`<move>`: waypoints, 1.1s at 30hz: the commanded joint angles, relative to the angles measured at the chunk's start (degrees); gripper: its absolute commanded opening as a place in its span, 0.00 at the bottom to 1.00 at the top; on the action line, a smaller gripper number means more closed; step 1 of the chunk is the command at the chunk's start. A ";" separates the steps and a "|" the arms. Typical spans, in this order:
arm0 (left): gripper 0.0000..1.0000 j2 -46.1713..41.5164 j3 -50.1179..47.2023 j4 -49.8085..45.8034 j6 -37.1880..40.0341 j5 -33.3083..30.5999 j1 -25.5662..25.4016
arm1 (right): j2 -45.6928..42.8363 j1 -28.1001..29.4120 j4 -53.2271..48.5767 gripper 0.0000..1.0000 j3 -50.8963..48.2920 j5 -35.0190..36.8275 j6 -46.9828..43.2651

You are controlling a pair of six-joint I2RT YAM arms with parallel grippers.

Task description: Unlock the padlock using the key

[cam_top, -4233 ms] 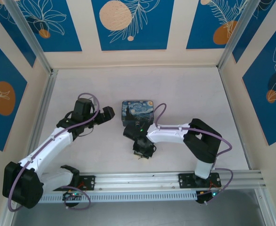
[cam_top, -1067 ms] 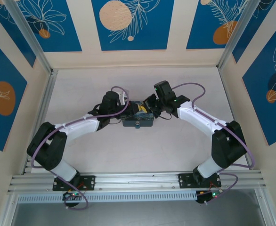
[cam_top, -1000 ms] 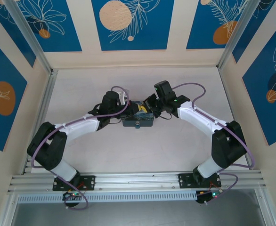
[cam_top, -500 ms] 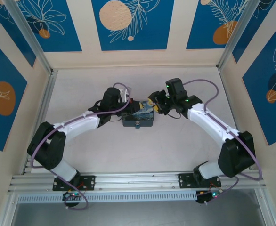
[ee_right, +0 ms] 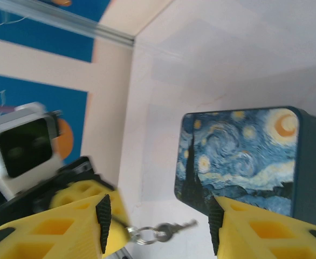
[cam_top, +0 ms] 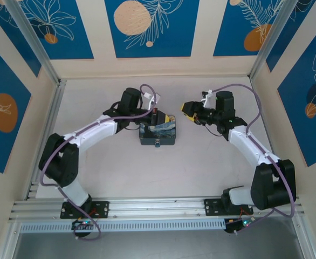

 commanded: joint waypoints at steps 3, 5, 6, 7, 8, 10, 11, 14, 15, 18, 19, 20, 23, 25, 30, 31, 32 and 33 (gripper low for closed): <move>0.00 2.89 2.55 -0.75 2.61 6.55 1.72 | 4.15 -2.14 13.41 0.51 -1.58 -15.30 -3.18; 0.00 3.75 2.85 1.12 1.59 8.47 1.95 | 6.17 -2.14 16.44 0.49 -1.52 -17.75 -1.88; 0.00 4.21 3.36 1.43 1.58 9.22 2.05 | 7.19 -2.12 17.72 0.47 -1.36 -18.78 -1.27; 0.00 4.52 3.87 1.43 1.61 9.80 2.06 | 7.82 -2.00 18.77 0.45 -1.23 -19.64 -0.74; 0.00 4.97 4.53 1.49 1.56 10.45 2.11 | 8.75 -1.86 19.64 0.44 -1.00 -20.18 -0.36; 0.00 5.53 5.33 1.68 1.43 11.22 2.17 | 10.00 -1.37 20.59 0.42 -0.67 -20.79 0.21; 0.00 5.81 5.77 1.59 1.48 11.33 2.20 | 10.68 -1.13 21.05 0.41 -0.49 -21.02 0.41; 0.00 6.43 6.51 2.05 1.03 11.41 2.40 | 12.03 -0.50 22.11 0.39 -0.35 -21.89 0.92; 0.00 6.60 6.66 2.51 0.75 11.42 2.38 | 12.34 -0.42 22.52 0.39 -0.52 -21.97 1.08; 0.00 7.11 6.94 3.56 -0.32 11.51 2.61 | 12.75 -0.20 24.32 0.38 -1.35 -22.67 2.03; 0.00 7.26 7.17 3.69 -0.35 11.55 2.65 | 12.96 -0.07 24.63 0.38 -1.53 -22.92 2.24; 0.00 7.39 7.34 3.85 -0.56 11.53 2.60 | 12.99 0.03 24.98 0.37 -1.64 -23.17 2.45; 0.00 7.83 7.98 4.38 -1.02 11.47 2.61 | 13.35 0.38 25.51 0.35 -2.00 -23.64 2.68; 0.00 7.97 8.34 4.73 -1.29 11.35 2.65 | 13.51 0.54 25.71 0.35 -2.18 -23.91 2.73; 0.00 8.43 9.13 5.40 -1.90 11.16 2.65 | 13.62 0.45 25.95 0.34 -3.03 -23.88 2.69; 0.00 8.47 9.16 5.72 -2.03 11.16 2.66 | 13.68 0.38 25.93 0.34 -3.29 -23.81 2.61; 0.00 8.46 9.15 5.78 -2.09 11.16 2.72 | 13.71 0.32 25.94 0.34 -3.40 -23.79 2.64; 0.00 8.45 9.15 5.74 -2.08 11.07 2.68 | 13.71 0.26 26.15 0.34 -3.59 -23.88 2.75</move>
